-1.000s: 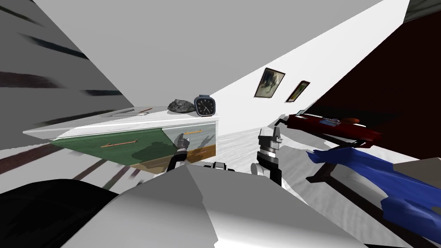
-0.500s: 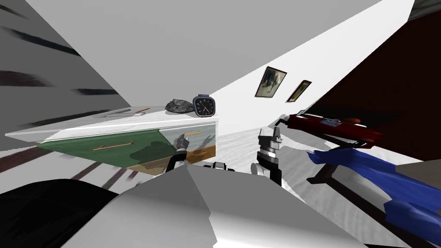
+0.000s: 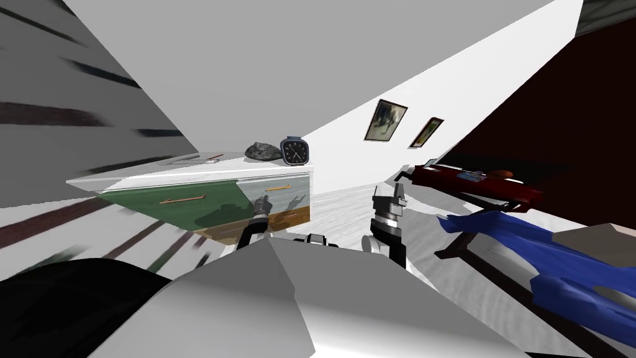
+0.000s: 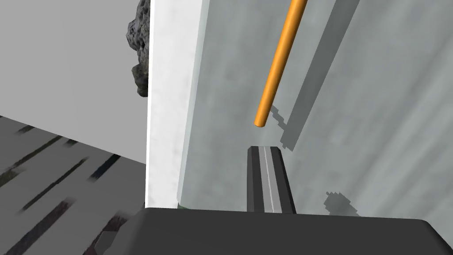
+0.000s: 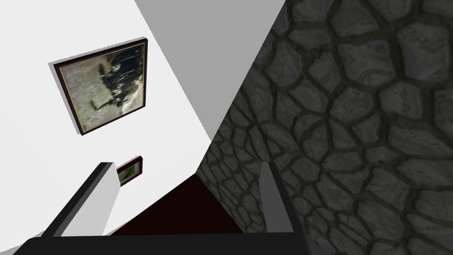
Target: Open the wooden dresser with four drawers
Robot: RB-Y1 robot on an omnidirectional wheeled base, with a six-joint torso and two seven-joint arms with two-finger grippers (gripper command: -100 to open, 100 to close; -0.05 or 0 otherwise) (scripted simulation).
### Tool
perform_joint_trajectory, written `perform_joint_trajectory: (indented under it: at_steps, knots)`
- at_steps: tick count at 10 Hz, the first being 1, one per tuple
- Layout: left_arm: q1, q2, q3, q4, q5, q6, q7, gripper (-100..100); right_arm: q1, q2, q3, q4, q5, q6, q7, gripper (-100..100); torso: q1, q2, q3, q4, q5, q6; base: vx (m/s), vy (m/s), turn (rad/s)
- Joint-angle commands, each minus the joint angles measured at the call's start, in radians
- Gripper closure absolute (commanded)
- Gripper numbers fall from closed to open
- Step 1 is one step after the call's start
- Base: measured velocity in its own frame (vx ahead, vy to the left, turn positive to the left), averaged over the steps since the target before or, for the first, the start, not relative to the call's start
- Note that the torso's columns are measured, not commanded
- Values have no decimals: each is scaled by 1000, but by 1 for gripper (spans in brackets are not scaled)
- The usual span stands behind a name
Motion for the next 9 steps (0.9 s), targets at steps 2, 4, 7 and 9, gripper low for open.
perform_joint_trajectory:
  at_steps: [2, 4, 7, 9]
  knots:
    - [0, 68, 0, 1, 0, 2, 0, -100, 0, 0, 0, 0, 0, 0, 0, 0, 6, -8, -5, -2, 2, 0, -9, -5, -1]
    - [-1, 117, 0, 3, 0, 3, 0, -100, 1, 0, 0, 0, 0, 0, 0, 0, 3, -4, -3, -1, 1, 0, 17, 13, -1]
    - [-4, 174, 0, 9, -1, 5, 0, -100, 0, 0, 0, 0, 0, 0, 0, 0, 1, 0, 0, 0, 0, 0, 18, 7, -2]
    - [-12, 198, 2, 16, 0, 11, 1, -100, 1, 0, 0, 0, 0, 0, 0, 0, 2, -2, -1, -1, 1, 0, 66, 44, -12]
